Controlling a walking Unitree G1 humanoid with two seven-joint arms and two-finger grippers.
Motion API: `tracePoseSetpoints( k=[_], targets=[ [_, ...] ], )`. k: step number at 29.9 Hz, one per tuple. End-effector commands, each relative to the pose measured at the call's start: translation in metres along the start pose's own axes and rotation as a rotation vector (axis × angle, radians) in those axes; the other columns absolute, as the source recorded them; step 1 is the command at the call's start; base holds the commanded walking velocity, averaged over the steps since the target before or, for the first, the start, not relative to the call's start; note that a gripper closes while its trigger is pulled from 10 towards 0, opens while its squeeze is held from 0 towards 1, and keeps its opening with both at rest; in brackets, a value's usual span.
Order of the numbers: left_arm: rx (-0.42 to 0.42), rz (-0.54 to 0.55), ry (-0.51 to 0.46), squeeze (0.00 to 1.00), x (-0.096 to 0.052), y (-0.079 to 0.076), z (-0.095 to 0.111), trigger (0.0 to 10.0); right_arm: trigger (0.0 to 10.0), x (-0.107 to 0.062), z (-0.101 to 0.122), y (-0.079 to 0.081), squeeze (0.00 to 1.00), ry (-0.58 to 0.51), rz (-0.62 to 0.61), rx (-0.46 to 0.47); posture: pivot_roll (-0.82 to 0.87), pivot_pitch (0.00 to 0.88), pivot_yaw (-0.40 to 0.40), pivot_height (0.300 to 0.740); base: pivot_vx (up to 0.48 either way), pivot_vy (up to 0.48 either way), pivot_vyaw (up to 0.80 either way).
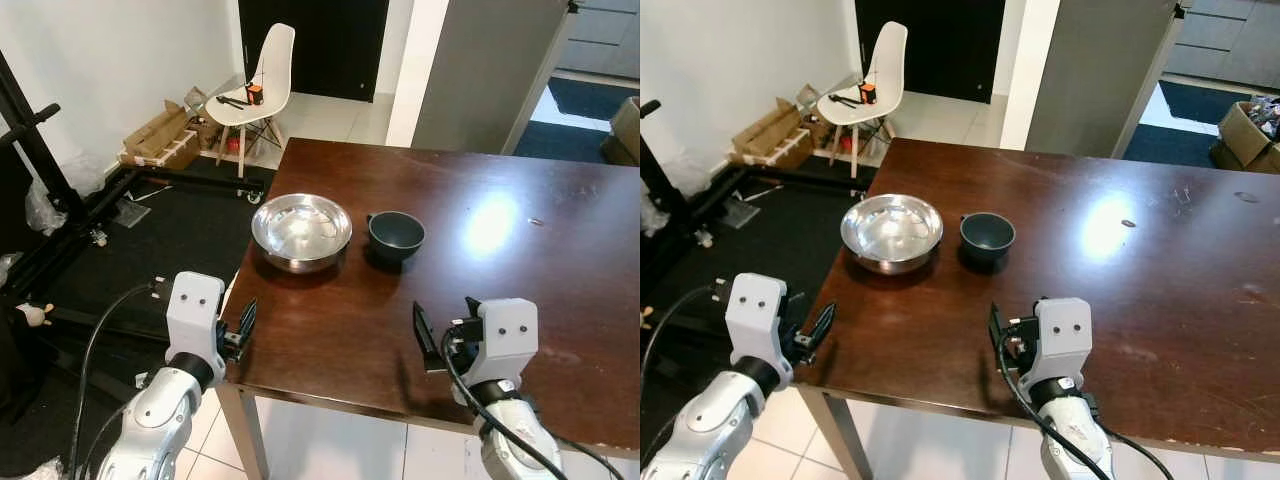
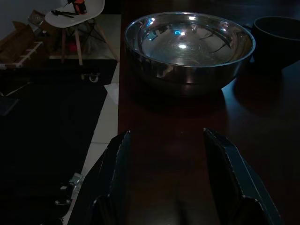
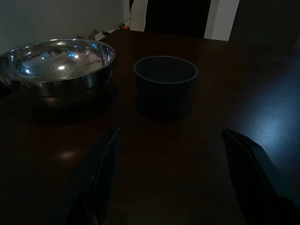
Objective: Setting the table
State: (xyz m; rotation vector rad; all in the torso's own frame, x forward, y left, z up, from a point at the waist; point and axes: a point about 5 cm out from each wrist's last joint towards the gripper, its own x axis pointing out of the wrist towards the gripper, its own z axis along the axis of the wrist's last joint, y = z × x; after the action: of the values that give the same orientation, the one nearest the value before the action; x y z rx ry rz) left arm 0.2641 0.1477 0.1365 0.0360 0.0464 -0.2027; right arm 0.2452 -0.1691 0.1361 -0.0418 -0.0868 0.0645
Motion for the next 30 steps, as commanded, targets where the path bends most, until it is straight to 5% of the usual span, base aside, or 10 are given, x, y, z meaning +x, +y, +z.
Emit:
tracePoseSetpoints(
  k=[1,21,30],
  targets=[
    [0.001,-0.004,0.013,0.00,0.000,-0.001,-0.004,10.0,10.0,0.000,-0.004,-0.003,0.00,0.019,-0.010,0.008,-0.07,0.000,0.064,0.740,0.000,0.000,0.00],
    [0.013,-0.006,0.017,0.00,-0.002,0.001,-0.004,10.0,10.0,0.002,-0.007,0.004,0.00,0.027,0.003,0.084,-0.06,0.000,0.071,0.740,-0.303,0.000,0.00],
    [0.016,-0.012,0.017,0.00,-0.002,0.001,-0.003,10.0,10.0,0.003,-0.001,0.012,0.00,0.008,0.041,0.191,-0.06,0.000,0.077,0.740,-0.335,0.000,0.00]
  ],
)
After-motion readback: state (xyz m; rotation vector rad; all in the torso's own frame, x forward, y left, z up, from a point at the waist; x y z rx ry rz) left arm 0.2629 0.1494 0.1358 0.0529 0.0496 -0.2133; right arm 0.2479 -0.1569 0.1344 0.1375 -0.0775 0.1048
